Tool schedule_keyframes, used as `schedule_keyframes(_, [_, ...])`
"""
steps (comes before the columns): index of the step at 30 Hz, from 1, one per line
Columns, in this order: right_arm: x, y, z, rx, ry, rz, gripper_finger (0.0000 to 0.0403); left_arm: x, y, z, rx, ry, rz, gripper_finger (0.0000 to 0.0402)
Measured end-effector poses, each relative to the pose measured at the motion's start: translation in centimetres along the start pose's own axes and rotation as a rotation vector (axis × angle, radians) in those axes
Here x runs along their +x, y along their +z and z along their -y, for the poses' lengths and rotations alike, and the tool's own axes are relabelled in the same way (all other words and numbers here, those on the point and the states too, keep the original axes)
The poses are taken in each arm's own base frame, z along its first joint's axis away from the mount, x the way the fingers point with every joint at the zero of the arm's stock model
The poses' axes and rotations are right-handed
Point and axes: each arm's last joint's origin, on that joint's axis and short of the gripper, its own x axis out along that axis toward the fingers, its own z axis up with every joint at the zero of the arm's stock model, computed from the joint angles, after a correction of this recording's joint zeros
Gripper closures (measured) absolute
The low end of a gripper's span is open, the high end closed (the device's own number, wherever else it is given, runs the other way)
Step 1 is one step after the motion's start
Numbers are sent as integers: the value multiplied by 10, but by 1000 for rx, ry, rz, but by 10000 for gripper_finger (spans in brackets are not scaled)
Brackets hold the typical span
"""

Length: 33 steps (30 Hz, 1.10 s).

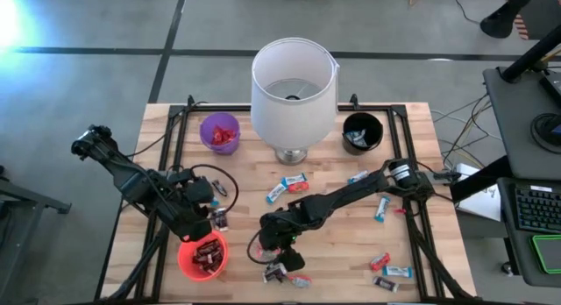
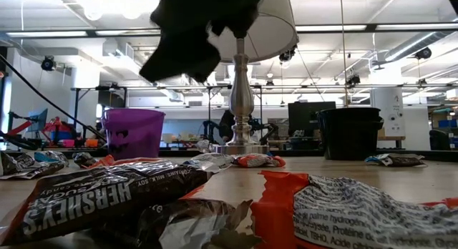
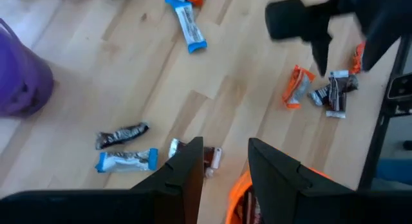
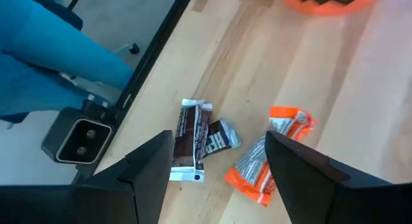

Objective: Sort candy
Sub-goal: Put the black chocolate into the orange bucket

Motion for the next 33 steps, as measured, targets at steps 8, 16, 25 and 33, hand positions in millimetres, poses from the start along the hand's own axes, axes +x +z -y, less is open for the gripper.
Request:
schedule_keyframes(8, [31, -17, 3, 28, 21, -68, 170, -4, 2, 0, 3, -7, 12, 296])
schedule_keyframes(16, [46, -25, -2, 35, 32, -102, 170, -4, 2, 0, 1, -10, 13, 296])
schedule_keyframes(25, [56, -29, -9, 34, 47, -111, 170, -4, 2, 1, -5, -11, 13, 296])
schedule_keyframes(33, [56, -30, -9, 49, 46, -112, 179, -4, 2, 1, -5, -10, 13, 296])
